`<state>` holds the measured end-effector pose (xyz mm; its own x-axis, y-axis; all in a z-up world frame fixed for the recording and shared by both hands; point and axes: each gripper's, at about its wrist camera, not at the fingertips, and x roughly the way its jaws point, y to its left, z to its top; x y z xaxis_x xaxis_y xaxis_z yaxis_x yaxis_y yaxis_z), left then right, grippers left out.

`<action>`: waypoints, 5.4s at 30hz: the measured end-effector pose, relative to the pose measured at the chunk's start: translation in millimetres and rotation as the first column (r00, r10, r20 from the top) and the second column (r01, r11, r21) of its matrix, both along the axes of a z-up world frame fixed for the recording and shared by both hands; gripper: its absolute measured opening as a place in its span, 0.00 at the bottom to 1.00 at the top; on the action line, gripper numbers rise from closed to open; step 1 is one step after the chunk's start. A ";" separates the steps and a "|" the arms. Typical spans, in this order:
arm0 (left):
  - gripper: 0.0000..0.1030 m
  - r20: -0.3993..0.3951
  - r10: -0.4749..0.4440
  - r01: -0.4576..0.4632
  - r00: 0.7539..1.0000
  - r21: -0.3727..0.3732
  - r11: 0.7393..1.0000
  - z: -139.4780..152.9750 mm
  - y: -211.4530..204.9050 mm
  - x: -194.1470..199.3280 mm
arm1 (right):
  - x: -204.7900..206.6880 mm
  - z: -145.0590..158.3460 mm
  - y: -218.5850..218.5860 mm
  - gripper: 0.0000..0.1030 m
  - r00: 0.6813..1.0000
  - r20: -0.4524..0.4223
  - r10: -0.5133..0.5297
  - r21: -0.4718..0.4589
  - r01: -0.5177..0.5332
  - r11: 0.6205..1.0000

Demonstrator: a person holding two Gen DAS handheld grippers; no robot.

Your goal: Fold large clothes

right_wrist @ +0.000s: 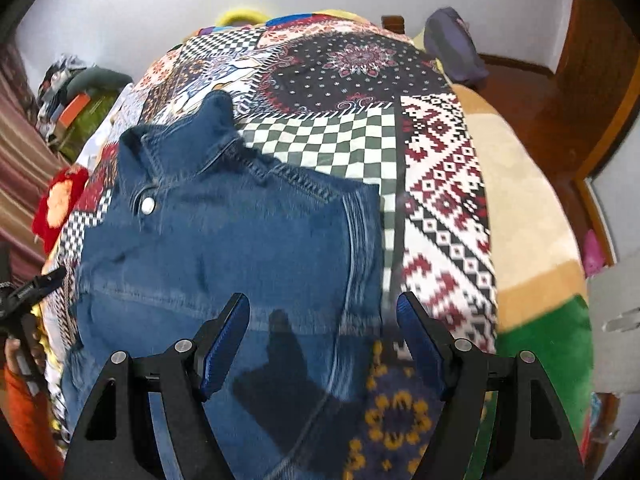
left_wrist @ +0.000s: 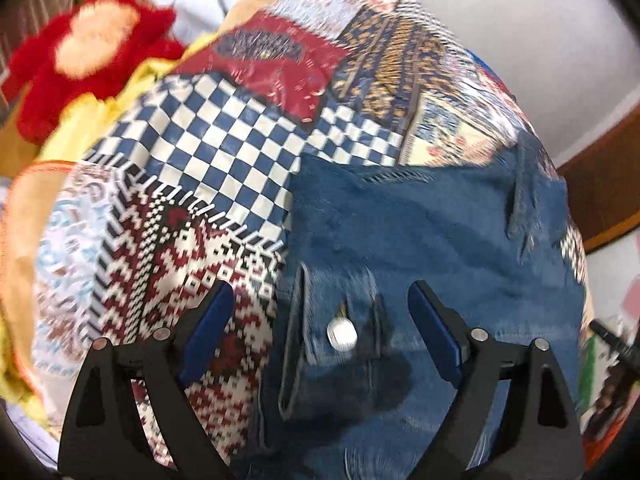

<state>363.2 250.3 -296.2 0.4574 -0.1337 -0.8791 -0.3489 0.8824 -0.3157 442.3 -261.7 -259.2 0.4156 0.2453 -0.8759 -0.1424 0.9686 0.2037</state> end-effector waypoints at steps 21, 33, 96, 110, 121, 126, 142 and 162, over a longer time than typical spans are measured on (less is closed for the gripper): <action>0.24 0.043 -0.039 0.043 0.998 -0.110 0.993 -45.9 0.7 55.7 | 61.0 -29.9 6.2 0.21 0.999 -0.011 -0.031 0.062 0.032 0.998; 0.09 0.104 -0.079 0.073 0.991 0.053 0.996 7.9 3.1 53.0 | 76.4 35.2 46.2 0.14 0.974 0.194 0.117 -0.056 -0.108 0.993; 0.78 0.289 -0.222 0.097 0.931 0.392 0.915 135.8 -71.4 -39.5 | -24.4 119.6 36.8 0.86 0.936 0.347 0.060 -0.130 -0.016 0.991; 0.90 0.253 -0.172 0.088 0.952 0.311 0.946 96.9 -90.5 -141.8 | -151.1 89.5 24.0 0.86 0.948 0.313 0.065 -0.111 -0.032 0.993; 0.90 0.070 -0.018 0.008 0.997 0.139 0.990 11.6 -60.8 -203.5 | -206.8 35.3 19.0 0.86 0.985 0.162 0.058 -0.037 -0.053 0.998; 0.90 0.019 0.023 -0.023 1.000 0.001 1.000 -19.1 -53.2 -213.7 | -213.7 14.5 16.7 0.86 0.996 0.084 0.029 0.057 -0.034 0.998; 0.21 0.084 0.078 -0.065 0.993 -0.148 0.987 -26.3 -50.8 -225.8 | -223.9 2.1 3.9 0.30 0.997 0.063 -0.035 0.253 0.018 0.967; 0.10 0.409 -0.081 0.004 0.909 0.185 0.983 110.2 -58.7 -143.7 | -147.5 88.8 54.6 0.15 0.940 0.321 0.117 0.125 -0.164 0.979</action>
